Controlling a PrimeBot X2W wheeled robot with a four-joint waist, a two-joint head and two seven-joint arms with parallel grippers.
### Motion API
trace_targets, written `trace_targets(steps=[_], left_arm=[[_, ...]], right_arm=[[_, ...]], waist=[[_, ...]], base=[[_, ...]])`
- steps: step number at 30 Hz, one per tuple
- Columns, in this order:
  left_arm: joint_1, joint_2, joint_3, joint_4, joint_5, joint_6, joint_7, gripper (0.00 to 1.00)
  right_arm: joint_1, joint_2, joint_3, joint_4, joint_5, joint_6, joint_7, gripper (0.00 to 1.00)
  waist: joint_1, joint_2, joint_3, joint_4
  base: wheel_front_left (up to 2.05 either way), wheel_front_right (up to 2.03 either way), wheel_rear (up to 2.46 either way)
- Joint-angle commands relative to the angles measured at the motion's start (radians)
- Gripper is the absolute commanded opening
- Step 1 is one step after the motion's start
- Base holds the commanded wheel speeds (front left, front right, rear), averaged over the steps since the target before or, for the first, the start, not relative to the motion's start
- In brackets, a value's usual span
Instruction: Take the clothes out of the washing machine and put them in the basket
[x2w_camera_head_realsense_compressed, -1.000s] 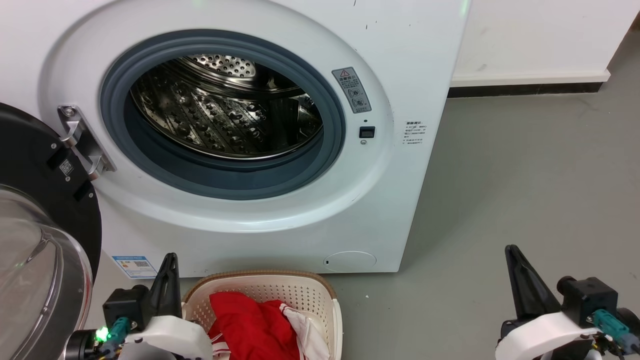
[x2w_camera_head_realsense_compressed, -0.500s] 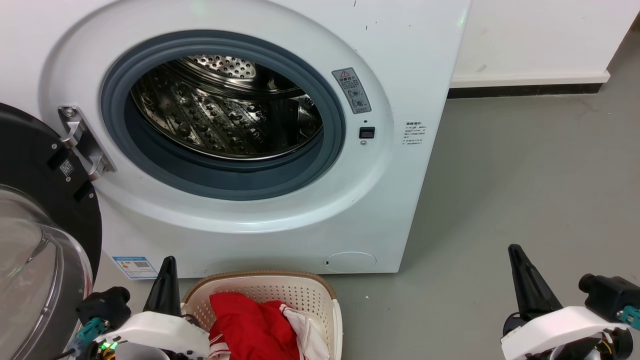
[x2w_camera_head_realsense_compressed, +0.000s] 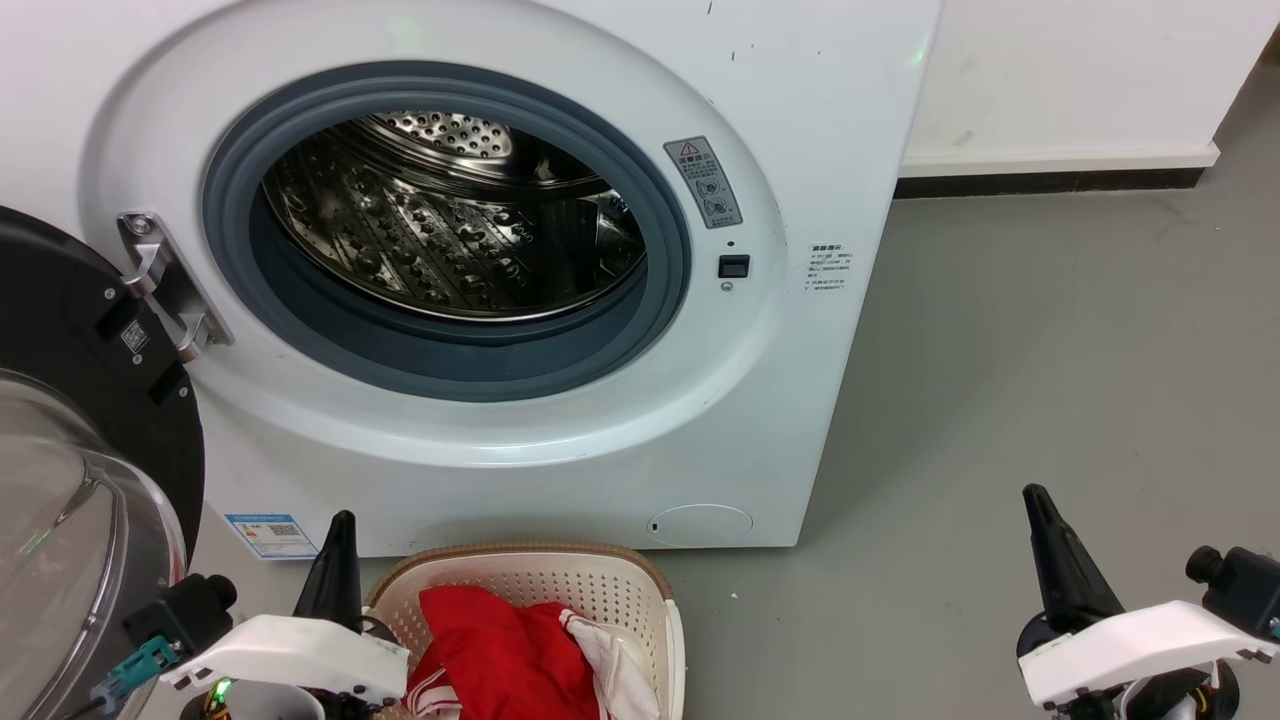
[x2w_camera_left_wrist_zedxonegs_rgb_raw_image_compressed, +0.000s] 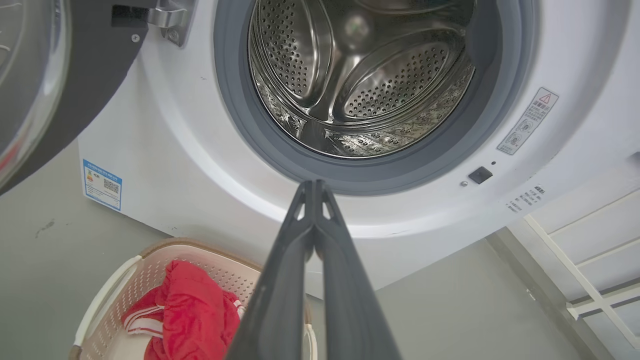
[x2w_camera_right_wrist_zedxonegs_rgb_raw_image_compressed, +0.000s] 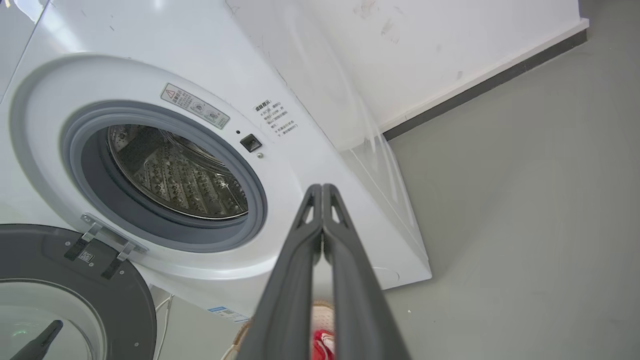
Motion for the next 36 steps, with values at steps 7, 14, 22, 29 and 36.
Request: trace_targets(steps=[7,14,22,29,36], left_arm=[[-0.034,0.000,0.010,0.001,-0.126,-0.015,0.019,0.00],[-0.041,-0.001,0.015,0.009,-0.209,-0.023,0.032,0.00],[-0.050,-0.003,0.022,0.021,-0.324,-0.033,0.051,0.00],[-0.056,-0.005,0.027,0.029,-0.408,-0.040,0.065,0.00],[-0.061,-0.007,0.031,0.038,-0.486,-0.047,0.079,0.00]], right_arm=[[-0.040,-0.010,-0.006,0.010,0.134,0.000,0.010,0.00],[-0.051,-0.012,-0.010,0.025,0.221,0.000,0.018,0.00],[-0.064,-0.013,-0.017,0.045,0.340,0.000,0.029,0.00],[-0.072,-0.014,-0.022,0.059,0.427,0.000,0.038,0.00],[-0.079,-0.014,-0.027,0.073,0.507,0.000,0.046,0.00]], waist=[[-0.0001,0.0000,-0.001,0.001],[-0.0001,0.0000,-0.002,0.002],[-0.0001,0.0000,-0.003,0.003],[-0.0001,0.0000,-0.004,0.004],[-0.0001,0.0000,-0.005,0.005]], base=[[0.00,0.00,0.00],[0.00,0.00,0.00],[0.00,0.00,0.00],[0.00,0.00,0.00],[0.00,0.00,0.00]])
